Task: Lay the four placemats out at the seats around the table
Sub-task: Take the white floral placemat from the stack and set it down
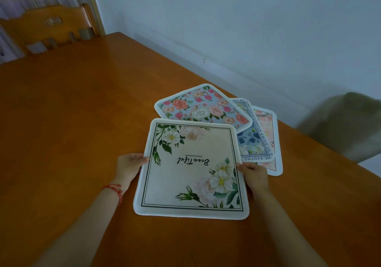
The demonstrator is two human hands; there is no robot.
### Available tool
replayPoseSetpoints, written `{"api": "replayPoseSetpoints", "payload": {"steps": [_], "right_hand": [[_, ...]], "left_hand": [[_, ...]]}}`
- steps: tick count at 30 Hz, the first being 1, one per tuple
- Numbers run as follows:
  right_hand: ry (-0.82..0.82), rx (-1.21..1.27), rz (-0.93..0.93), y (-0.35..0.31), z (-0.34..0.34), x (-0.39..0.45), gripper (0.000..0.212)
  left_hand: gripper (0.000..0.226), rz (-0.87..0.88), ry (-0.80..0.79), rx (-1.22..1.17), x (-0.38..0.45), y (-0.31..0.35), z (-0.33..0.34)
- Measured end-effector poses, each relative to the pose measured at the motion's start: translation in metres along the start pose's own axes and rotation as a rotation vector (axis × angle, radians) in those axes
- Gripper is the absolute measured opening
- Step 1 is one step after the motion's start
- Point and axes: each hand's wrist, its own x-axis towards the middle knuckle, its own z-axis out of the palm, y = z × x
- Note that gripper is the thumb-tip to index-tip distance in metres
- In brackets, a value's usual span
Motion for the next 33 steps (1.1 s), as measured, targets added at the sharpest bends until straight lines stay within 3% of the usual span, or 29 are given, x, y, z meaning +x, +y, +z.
{"api": "replayPoseSetpoints", "payload": {"steps": [4, 9, 16, 21, 26, 33], "right_hand": [[0.008, -0.003, -0.033, -0.001, -0.004, -0.013, 0.003], [0.036, -0.058, -0.095, -0.004, -0.016, -0.036, 0.008], [0.067, -0.044, -0.121, -0.007, -0.052, -0.091, 0.003], [0.079, 0.029, -0.090, -0.008, -0.083, -0.143, 0.008], [0.091, 0.049, -0.105, -0.007, -0.117, -0.199, 0.012], [0.122, 0.123, -0.137, -0.002, -0.153, -0.283, 0.004]], "left_hand": [[0.019, 0.017, 0.021, -0.017, -0.011, 0.001, -0.003], [0.007, 0.028, 0.009, -0.009, -0.036, 0.008, -0.007], [0.009, 0.075, 0.001, -0.015, -0.087, 0.019, -0.020], [0.023, 0.101, 0.016, -0.028, -0.134, 0.020, -0.029], [0.013, 0.164, -0.026, -0.011, -0.186, 0.019, -0.039], [0.022, 0.220, -0.023, 0.024, -0.257, 0.011, -0.059]]}}
